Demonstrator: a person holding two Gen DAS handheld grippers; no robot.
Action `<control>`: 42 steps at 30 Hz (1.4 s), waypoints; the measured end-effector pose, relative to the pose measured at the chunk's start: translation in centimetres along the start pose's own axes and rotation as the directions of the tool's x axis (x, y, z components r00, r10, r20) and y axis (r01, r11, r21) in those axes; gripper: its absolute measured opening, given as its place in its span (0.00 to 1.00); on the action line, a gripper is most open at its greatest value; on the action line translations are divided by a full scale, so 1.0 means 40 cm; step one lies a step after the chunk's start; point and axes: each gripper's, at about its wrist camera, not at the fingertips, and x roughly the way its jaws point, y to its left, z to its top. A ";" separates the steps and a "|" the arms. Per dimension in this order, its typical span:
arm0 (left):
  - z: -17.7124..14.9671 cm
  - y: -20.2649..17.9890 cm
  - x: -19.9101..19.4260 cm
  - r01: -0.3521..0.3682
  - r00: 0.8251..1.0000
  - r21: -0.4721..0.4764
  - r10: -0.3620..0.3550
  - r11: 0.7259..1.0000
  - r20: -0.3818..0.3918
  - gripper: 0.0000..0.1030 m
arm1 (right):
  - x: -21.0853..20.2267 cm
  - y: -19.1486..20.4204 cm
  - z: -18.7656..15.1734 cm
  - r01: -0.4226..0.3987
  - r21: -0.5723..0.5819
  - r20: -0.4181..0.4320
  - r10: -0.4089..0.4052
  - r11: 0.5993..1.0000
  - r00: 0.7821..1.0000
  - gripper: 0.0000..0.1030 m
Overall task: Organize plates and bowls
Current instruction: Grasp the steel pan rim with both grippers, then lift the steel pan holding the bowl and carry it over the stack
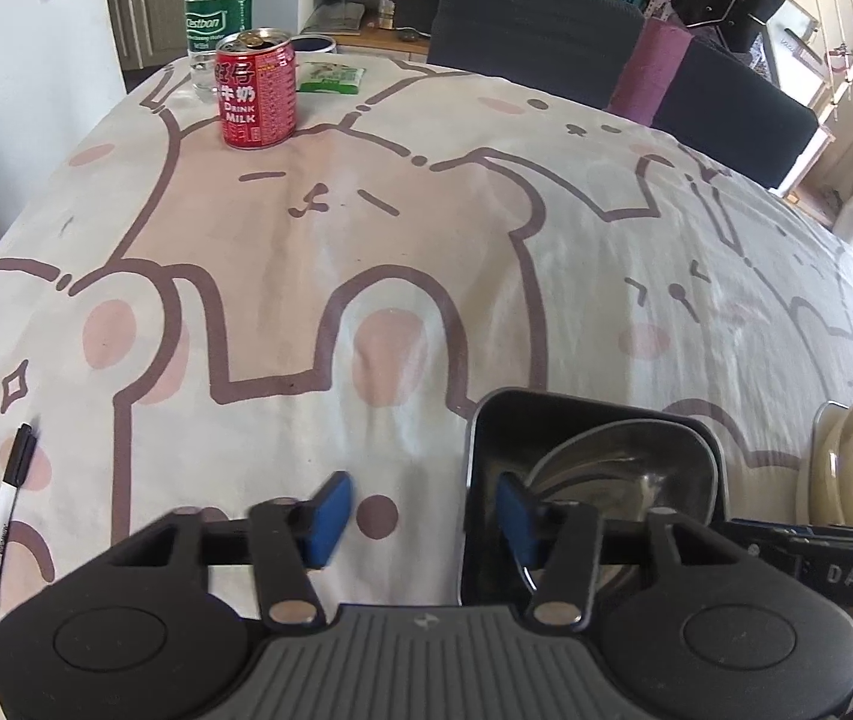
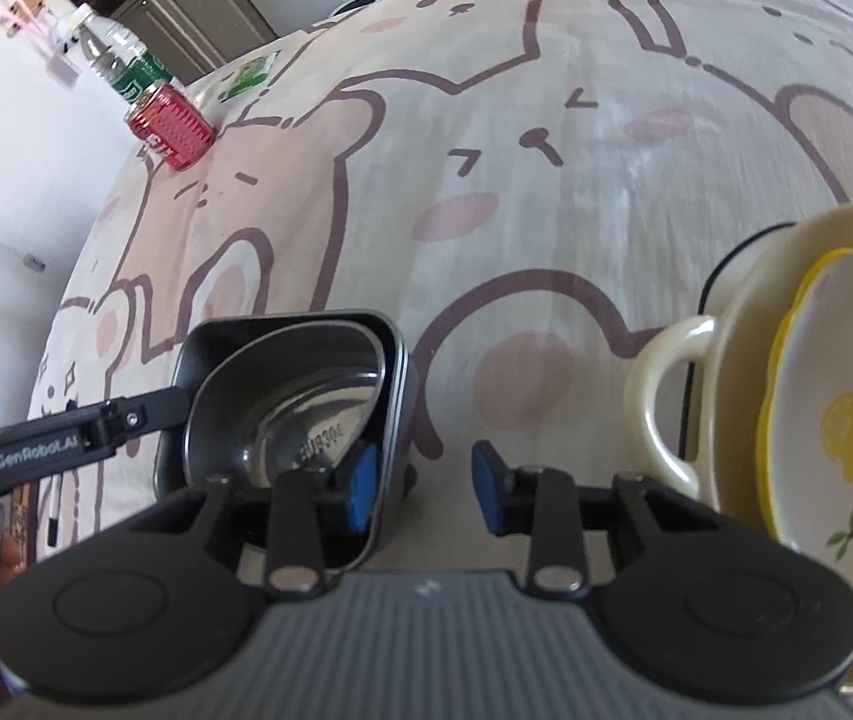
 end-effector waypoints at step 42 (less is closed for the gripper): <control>-0.009 0.006 0.014 0.086 0.995 -0.023 -0.087 0.996 -0.049 0.03 | 0.006 0.031 -0.004 0.001 -0.041 0.035 0.000 0.999 0.999 0.06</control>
